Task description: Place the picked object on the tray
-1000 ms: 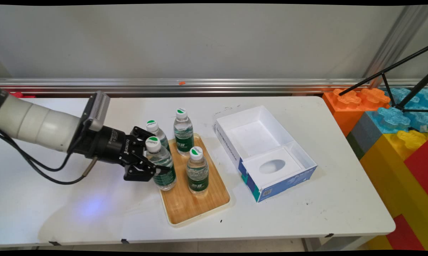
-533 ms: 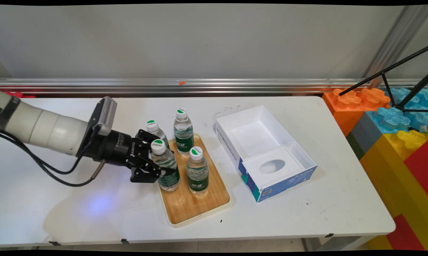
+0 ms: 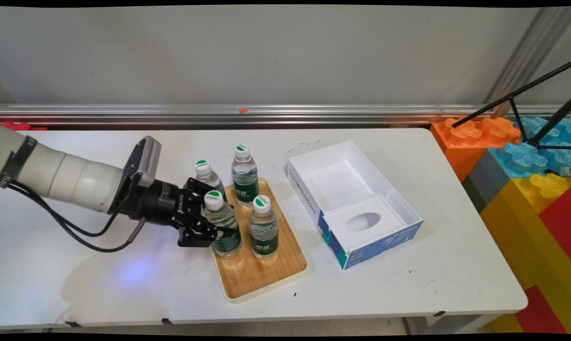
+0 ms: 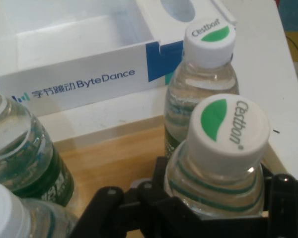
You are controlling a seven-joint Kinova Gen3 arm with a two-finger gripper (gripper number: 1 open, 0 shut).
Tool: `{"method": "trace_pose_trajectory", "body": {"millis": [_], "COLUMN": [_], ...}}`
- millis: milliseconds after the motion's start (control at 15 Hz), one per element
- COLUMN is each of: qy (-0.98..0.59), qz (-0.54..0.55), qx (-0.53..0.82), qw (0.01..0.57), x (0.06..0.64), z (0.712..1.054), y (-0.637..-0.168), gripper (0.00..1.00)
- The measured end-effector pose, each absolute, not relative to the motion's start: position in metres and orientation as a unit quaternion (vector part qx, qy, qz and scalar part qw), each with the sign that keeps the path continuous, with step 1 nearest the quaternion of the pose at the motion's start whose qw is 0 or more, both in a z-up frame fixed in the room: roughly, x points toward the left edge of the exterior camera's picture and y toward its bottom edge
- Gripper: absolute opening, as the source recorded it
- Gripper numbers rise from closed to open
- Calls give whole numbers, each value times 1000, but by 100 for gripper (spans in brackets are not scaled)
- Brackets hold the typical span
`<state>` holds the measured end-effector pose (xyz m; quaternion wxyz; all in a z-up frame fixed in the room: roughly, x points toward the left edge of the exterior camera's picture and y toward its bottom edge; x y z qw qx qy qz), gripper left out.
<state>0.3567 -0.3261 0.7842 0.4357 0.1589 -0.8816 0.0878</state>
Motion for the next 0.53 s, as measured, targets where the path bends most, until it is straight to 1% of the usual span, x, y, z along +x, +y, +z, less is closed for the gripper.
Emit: {"method": "trace_pose_trajectory", "body": {"millis": [533], "qy": [-881], "qz": [86], "qx": [161], "qw": [435], "x": [356], "z": [775], "y": [-326], "gripper": [0]}}
